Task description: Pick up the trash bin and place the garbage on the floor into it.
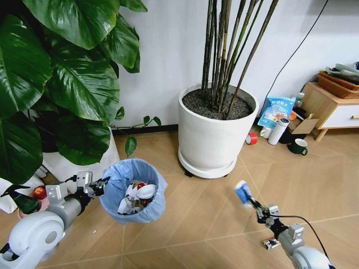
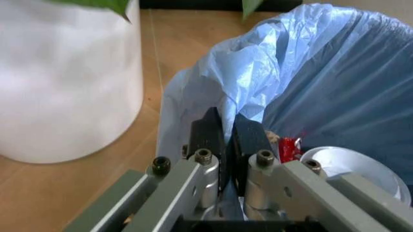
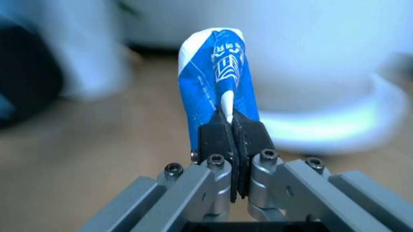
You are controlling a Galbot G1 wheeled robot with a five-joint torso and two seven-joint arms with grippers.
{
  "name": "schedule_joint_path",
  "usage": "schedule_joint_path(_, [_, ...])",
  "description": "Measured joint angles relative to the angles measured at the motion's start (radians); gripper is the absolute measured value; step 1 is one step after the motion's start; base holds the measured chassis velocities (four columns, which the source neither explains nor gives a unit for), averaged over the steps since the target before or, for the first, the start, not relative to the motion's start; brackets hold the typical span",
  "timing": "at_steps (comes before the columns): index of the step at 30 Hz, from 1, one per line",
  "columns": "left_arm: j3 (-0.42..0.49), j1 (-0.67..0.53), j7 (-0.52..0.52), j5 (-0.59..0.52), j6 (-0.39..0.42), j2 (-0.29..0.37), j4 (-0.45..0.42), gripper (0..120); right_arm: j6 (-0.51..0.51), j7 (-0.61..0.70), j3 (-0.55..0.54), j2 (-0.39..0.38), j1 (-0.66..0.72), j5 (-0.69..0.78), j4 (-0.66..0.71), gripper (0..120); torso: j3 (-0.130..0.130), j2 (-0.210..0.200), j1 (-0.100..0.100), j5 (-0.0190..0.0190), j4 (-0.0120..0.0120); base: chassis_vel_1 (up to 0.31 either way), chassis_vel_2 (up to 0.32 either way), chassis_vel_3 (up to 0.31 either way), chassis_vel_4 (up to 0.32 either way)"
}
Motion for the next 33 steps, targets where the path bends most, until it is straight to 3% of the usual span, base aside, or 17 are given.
schedule_joint_path(5, [0.064, -0.021, 0.017, 0.000, -0.025, 0.022, 0.018, 0, 0.055, -0.229, -0.120, 0.019, 0.155, 0.172, 0.013, 0, 0.000, 0.000, 0.000, 0.0000, 0.0002, 0.000, 0.000, 0.000, 0.000])
schedule_joint_path(15, [0.167, -0.104, 0.043, -0.025, -0.056, 0.040, 0.043, 0, 0.009, -0.399, -0.296, 0.081, 0.391, 0.343, 0.057, 0, 0.000, 0.000, 0.000, -0.0001, 0.0002, 0.000, 0.000, 0.000, 0.000])
schedule_joint_path(18, [0.193, -0.129, 0.054, -0.030, -0.066, 0.048, 0.055, 0, -0.022, -0.469, -0.416, 0.110, 0.498, 0.385, 0.023, 0, 0.000, 0.000, 0.000, 0.0003, 0.0001, 0.000, 0.000, 0.000, 0.000])
schedule_joint_path(27, [0.201, -0.148, 0.051, -0.034, -0.064, 0.039, 0.061, 0, -0.050, -0.470, -0.623, 0.190, 0.685, 0.403, -0.086, 0, 0.000, 0.000, 0.000, 0.0000, 0.0002, 0.000, 0.000, 0.000, 0.000])
schedule_joint_path(33, [0.200, -0.150, 0.048, -0.035, -0.061, 0.035, 0.059, 0, -0.051, -0.453, -0.708, 0.227, 0.739, 0.389, -0.160, 0, 0.000, 0.000, 0.000, 0.0001, 0.0003, 0.000, 0.000, 0.000, 0.000])
